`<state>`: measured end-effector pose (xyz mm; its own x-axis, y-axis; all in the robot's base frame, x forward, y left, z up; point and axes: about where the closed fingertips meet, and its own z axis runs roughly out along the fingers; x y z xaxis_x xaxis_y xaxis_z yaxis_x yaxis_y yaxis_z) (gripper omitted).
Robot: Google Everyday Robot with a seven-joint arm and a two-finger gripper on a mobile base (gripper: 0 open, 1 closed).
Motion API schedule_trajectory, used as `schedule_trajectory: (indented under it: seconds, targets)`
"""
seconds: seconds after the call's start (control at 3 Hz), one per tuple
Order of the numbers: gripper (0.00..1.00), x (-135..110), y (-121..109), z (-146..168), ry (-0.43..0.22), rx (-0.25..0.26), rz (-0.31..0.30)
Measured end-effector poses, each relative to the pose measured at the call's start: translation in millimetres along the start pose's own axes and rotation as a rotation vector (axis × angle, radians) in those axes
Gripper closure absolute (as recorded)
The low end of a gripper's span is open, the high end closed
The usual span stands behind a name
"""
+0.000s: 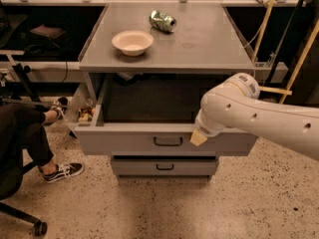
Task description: Open top drawer
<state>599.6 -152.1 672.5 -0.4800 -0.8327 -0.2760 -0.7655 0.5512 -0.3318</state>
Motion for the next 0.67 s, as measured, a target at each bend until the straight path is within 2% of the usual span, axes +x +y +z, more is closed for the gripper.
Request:
schedule_trajectory:
  seconds: [0.67]
  targets:
    - [1.0, 3.4, 4.6, -4.2, 0.003, 0.0, 0.005]
